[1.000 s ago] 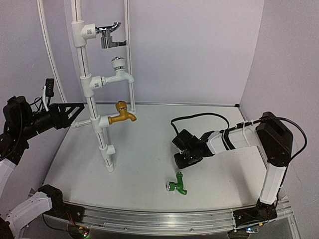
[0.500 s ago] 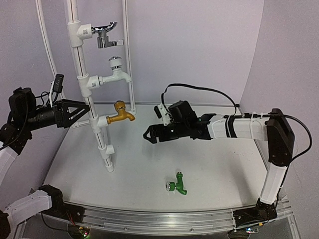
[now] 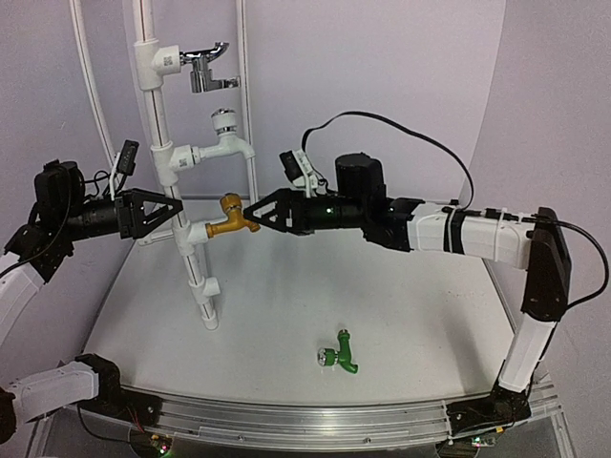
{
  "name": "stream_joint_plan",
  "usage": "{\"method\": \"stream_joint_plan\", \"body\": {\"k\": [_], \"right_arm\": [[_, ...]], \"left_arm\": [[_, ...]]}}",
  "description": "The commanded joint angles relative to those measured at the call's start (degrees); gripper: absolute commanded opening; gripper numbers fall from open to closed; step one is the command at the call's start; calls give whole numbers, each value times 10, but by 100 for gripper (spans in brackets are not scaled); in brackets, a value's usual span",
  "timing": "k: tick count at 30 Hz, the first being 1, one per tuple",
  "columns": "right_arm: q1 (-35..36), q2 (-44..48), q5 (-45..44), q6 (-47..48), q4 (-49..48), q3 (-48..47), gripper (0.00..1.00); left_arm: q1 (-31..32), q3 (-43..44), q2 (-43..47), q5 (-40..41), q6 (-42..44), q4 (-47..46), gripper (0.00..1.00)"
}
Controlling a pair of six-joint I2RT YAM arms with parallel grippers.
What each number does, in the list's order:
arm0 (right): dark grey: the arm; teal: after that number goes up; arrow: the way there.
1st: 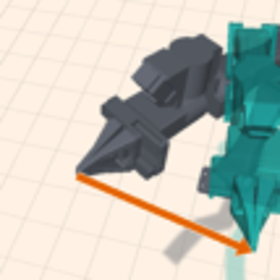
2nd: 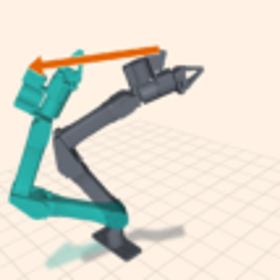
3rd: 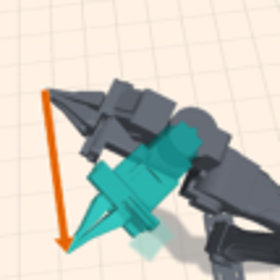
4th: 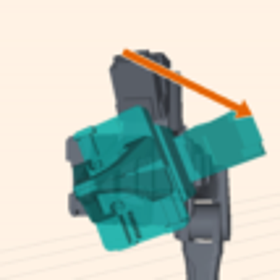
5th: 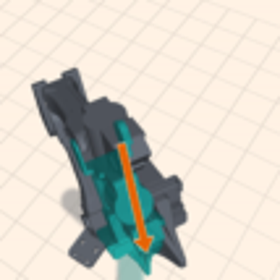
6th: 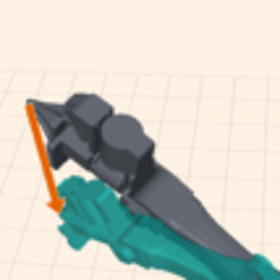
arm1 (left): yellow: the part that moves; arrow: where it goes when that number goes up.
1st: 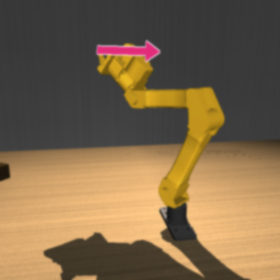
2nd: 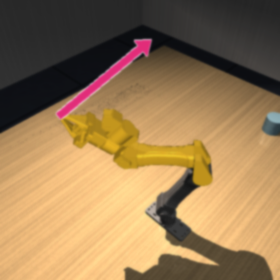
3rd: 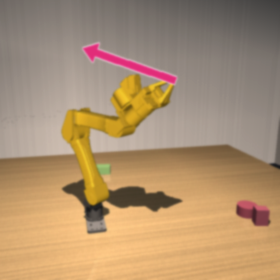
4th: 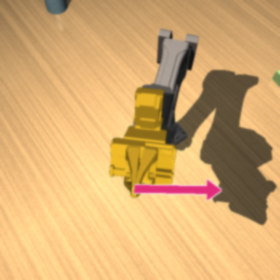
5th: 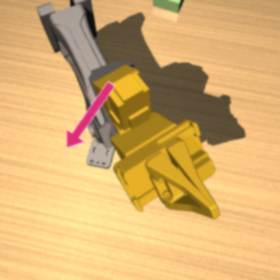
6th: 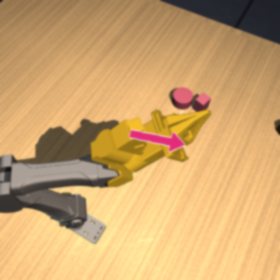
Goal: Install the water faucets
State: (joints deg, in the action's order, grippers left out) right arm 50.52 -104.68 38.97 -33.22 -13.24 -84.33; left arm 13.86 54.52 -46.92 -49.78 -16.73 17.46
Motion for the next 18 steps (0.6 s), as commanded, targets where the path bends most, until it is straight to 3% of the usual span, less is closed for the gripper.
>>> {"method": "stream_joint_plan", "body": {"k": [1, 6, 13, 18], "right_arm": [[-2, -65, 32, -92, -22, -114, 95], [3, -136, 52, -140, -23, -193, 81], [11, -167, 49, -152, -27, -243, 66], [23, -176, 61, -156, -32, -260, 37]], "left_arm": [[6, 27, -9, 13, -7, -37, 78], [9, 26, -18, 32, -20, -43, 66], [16, 22, -25, 54, -33, -46, 56], [22, 28, -37, 68, -45, -49, 50]]}}
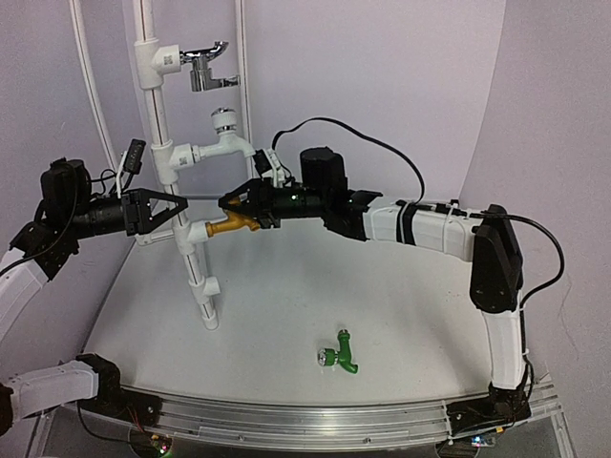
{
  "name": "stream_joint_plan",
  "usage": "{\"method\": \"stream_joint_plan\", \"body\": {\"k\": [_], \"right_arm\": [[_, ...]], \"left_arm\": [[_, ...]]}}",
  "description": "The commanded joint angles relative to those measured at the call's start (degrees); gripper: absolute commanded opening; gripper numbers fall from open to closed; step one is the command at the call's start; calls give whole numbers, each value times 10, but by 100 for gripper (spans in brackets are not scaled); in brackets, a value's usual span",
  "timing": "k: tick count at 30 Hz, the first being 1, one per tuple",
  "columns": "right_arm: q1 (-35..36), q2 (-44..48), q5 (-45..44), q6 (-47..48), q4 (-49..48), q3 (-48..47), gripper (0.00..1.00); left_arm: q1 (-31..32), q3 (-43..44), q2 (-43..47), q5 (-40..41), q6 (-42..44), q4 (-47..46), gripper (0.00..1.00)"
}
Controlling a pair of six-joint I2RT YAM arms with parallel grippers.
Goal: Install the water faucets
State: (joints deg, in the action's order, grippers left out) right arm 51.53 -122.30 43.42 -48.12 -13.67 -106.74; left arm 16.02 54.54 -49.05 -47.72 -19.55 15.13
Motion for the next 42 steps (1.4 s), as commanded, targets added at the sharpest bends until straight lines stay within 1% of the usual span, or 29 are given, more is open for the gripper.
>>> {"method": "stream_joint_plan", "body": {"k": [1, 5, 6, 7, 12, 15, 22, 29, 33, 37, 40, 42], "right_arm": [[15, 5, 12, -2, -28, -31, 29], [27, 42, -17, 21, -31, 23, 4], [32, 55, -28, 33, -32, 38, 1], [38, 68, -41, 46, -33, 52, 0], [61, 120, -85, 92, -35, 114, 0], [75, 139, -102, 105, -36, 134, 0], [117, 182, -174, 137, -36, 165, 0], [162, 217, -264, 179, -28, 224, 0], [178, 245, -296, 191, -24, 250, 0], [179, 263, -299, 187, -20, 273, 0], [185, 258, -289, 185, -14, 276, 0], [190, 256, -286, 189, -6, 277, 0]], "left_arm": [[1, 29, -18, 52, -19, -26, 49], [4, 30, -24, 74, -27, -29, 41], [5, 30, -25, 78, -28, -30, 39], [5, 30, -26, 82, -29, -30, 37], [7, 27, -31, 94, -36, -34, 28], [13, 27, -34, 90, -41, -41, 28], [28, 24, -46, 97, -52, -53, 27], [32, 25, -75, 143, -63, -56, 17], [32, 29, -85, 151, -72, -58, 22], [32, 33, -95, 173, -74, -58, 23], [32, 39, -98, 217, -77, -55, 23], [32, 39, -92, 264, -76, -42, 23]]}}
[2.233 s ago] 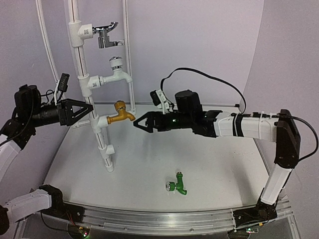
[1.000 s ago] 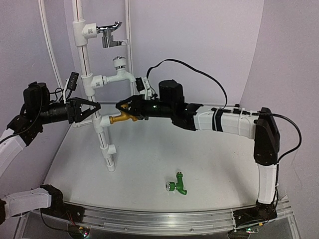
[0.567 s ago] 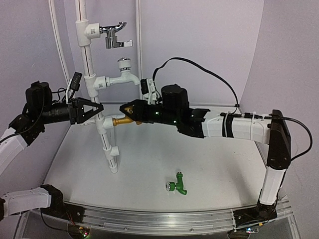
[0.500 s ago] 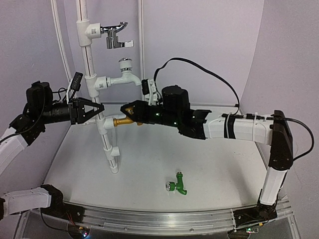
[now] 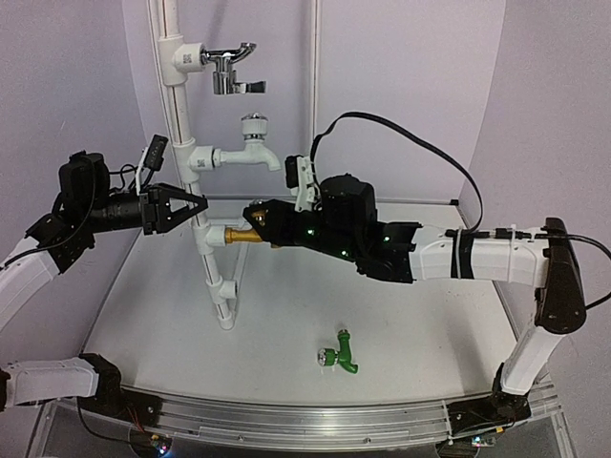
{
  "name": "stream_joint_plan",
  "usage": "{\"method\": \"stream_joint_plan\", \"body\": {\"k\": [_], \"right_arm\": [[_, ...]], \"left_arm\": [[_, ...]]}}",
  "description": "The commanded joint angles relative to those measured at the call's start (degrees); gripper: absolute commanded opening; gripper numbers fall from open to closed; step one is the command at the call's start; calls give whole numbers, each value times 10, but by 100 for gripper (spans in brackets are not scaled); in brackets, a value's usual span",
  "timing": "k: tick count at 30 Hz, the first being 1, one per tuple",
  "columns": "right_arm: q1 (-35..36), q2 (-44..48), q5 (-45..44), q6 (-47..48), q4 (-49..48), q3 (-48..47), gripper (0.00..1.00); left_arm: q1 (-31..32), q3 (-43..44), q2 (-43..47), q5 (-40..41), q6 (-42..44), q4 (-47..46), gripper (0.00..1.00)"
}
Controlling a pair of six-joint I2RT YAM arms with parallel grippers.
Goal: Install the water faucets
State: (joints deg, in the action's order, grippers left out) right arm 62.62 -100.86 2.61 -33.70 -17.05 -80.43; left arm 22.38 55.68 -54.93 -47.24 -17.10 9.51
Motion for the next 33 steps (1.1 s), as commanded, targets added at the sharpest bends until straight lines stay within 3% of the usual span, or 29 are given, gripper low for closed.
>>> {"method": "stream_joint_plan", "body": {"k": [1, 7, 13, 17, 22, 27, 30, 33], "right_arm": [[81, 42, 125, 48, 31, 13, 0], [84, 35, 148, 59, 50, 2, 4], [52, 41, 84, 64, 150, -39, 74], [5, 71, 86, 83, 169, -48, 95], [-30, 99, 30, 135, 228, -62, 98], [-139, 108, -20, 152, 247, -36, 98], [-175, 73, -100, 228, 250, -48, 98], [-207, 12, -127, 270, 258, -88, 98]], "left_arm": [[-31, 27, -28, 282, -96, 22, 23], [-31, 19, -7, 353, -74, 60, 24], [-31, 11, 14, 338, -58, 76, 27], [-31, 8, 16, 293, -40, 74, 30], [-31, 18, 8, 246, -18, 72, 33], [-31, 20, 8, 234, -4, 71, 43], [-31, 20, 8, 233, -2, 71, 47], [-31, 18, 10, 225, 4, 71, 57]]}}
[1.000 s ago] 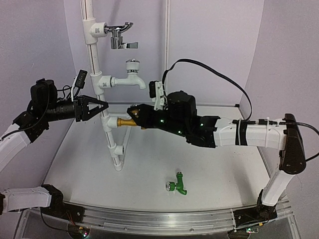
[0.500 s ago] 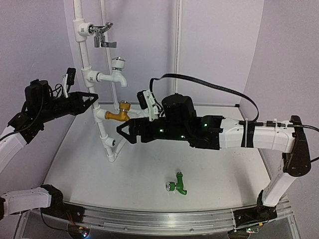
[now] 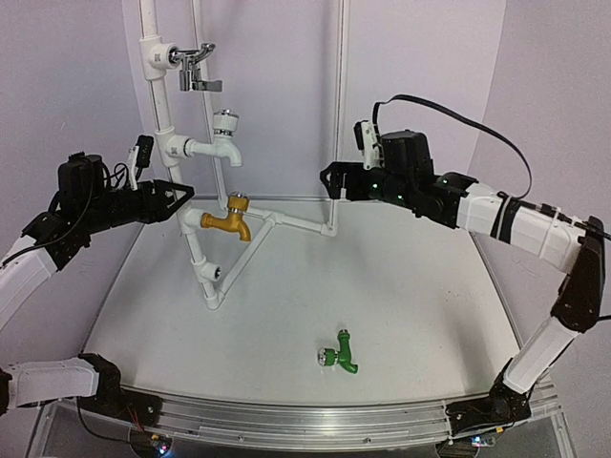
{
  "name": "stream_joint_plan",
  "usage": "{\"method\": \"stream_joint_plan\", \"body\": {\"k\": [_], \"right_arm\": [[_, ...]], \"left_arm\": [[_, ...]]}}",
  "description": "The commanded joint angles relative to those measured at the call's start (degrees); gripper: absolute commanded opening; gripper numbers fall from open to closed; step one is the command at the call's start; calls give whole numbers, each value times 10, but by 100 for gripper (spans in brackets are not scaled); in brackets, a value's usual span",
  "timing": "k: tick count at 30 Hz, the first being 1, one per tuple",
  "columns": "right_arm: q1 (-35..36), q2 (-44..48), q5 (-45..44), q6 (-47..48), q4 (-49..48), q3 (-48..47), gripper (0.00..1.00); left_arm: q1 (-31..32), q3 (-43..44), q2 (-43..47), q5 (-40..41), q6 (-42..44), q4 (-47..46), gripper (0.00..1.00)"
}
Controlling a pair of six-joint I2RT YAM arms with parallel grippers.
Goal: Install the water faucets
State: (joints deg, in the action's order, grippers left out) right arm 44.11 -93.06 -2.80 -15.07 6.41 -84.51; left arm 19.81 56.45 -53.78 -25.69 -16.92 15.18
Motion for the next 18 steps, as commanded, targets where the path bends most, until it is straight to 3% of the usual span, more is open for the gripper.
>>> {"method": "stream_joint_plan", "body": {"k": [1, 3, 6, 9, 18], "right_arm": [[-31, -83, -60, 87, 26, -61, 98], [-42, -113, -33, 104, 31, -84, 98], [-62, -158, -59, 80, 35, -99, 98], [-109, -198, 16, 33, 42, -125, 98], [-137, -342, 11, 151, -57, -250, 94]], "left_arm": [[-6, 10, -1, 7, 3, 14, 61], [-6, 9, -2, 3, 3, 14, 67], [-6, 19, -19, -5, -3, 14, 69], [-5, 34, -38, 1, -17, 12, 65], [-6, 43, -62, 4, -44, 5, 51]]}}
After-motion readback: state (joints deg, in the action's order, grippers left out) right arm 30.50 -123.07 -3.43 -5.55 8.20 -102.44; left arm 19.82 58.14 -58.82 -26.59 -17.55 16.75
